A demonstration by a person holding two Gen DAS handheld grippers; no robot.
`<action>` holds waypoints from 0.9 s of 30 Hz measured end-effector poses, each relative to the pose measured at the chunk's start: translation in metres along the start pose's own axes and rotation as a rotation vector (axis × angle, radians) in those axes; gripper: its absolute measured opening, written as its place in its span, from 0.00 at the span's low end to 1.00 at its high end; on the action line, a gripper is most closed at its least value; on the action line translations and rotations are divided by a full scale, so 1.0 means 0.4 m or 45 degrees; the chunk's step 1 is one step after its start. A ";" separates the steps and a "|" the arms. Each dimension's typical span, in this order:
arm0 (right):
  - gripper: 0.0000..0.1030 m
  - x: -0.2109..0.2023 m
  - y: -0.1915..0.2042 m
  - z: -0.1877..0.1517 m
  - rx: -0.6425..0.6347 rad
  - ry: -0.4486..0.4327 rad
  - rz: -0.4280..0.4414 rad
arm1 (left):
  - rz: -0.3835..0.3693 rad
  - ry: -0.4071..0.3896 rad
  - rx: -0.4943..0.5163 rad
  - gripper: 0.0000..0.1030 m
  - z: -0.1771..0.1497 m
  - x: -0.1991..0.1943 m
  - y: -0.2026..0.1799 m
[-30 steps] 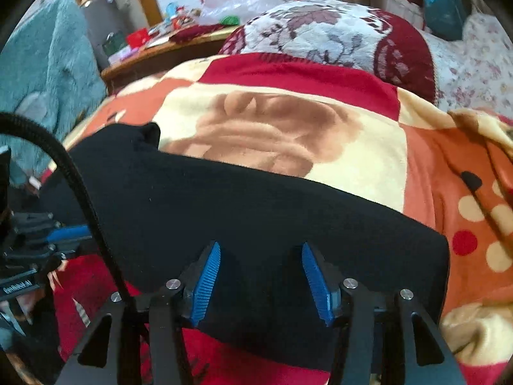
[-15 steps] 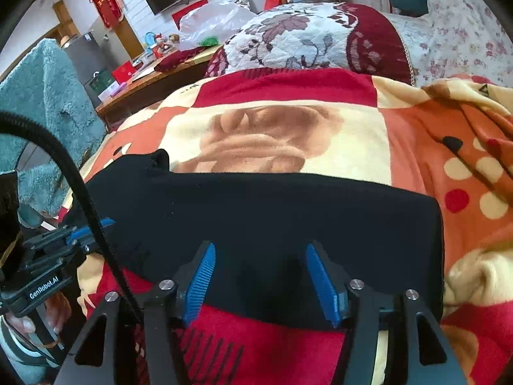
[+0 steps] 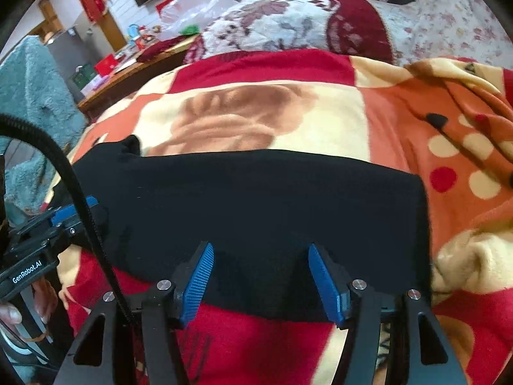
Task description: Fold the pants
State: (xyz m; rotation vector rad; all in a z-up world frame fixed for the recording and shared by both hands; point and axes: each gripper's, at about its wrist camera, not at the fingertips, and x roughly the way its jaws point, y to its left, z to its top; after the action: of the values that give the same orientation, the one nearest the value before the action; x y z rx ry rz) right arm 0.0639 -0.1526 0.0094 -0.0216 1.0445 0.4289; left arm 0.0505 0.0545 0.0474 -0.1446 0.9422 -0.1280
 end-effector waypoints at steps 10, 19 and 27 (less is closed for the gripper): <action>0.65 -0.062 -0.102 -0.054 0.196 0.012 -0.024 | -0.099 0.059 0.116 0.38 0.032 0.080 -0.068; 0.65 -0.083 -0.160 -0.145 0.392 0.051 0.074 | -0.251 0.085 0.224 0.39 0.108 0.128 -0.150; 0.66 -0.058 -0.214 -0.152 0.536 -0.043 0.199 | -0.360 0.160 0.390 0.39 0.163 0.186 -0.225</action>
State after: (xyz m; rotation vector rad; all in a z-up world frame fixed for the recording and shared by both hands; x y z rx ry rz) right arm 0.0338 -0.2522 -0.0179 0.4432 1.0900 0.3423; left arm 0.1426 -0.0423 0.0421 0.0150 1.0120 -0.5451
